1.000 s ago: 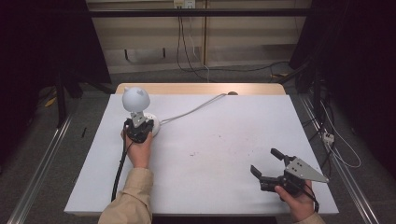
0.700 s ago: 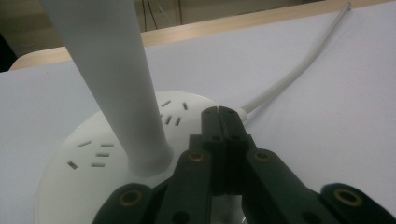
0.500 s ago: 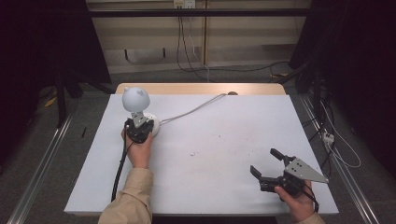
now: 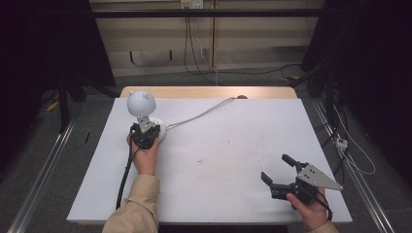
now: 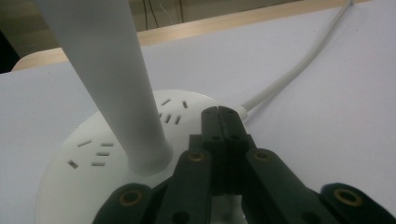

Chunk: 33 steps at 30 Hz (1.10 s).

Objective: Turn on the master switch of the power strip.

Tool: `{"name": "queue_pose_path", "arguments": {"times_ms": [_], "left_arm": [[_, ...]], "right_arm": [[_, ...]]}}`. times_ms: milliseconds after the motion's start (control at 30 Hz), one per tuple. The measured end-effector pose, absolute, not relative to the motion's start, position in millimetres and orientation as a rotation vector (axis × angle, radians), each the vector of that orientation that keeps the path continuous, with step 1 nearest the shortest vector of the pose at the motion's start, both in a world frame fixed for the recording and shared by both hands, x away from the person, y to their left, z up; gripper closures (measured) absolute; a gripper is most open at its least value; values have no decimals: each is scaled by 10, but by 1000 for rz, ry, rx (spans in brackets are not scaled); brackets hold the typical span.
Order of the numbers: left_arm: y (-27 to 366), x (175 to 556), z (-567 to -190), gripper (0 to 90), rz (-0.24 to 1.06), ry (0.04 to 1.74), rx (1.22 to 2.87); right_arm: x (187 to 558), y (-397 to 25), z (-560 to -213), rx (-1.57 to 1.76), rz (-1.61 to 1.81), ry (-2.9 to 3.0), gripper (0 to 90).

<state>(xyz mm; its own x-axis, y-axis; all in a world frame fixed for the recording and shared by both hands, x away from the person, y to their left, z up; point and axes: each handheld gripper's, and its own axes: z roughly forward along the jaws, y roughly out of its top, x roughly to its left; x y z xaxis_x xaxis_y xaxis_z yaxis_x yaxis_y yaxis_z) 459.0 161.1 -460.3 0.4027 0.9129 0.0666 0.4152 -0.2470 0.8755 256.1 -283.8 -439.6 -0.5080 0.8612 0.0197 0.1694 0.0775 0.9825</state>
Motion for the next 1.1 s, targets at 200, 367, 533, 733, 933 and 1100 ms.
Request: {"name": "queue_pose_path", "arguments": {"times_ms": [200,367,533,733,933,1100], "left_arm": [[1603,4591,-4604,900,758,1152,1827],[1589,4589,-4599,900,775,1150,1849],[1569,4591,-4601,900,788,1156,1852],[1563,4589,-4605,900,765,1166,1827],[1461,4591,-4569,900,821,1171,1900],[1478,4588,-4576,900,820,1173,1904]], "right_arm": [[2566,-2840,-4397,1021,1473,1758,42],[2564,-2844,-4395,1022,1473,1758,42],[2561,-2853,-4392,1022,1475,1755,42],[2560,-2860,-4392,1021,1475,1757,41],[2555,-2861,-4386,1024,1475,1754,41],[2540,-2876,-4390,1023,1475,1753,40]]}}
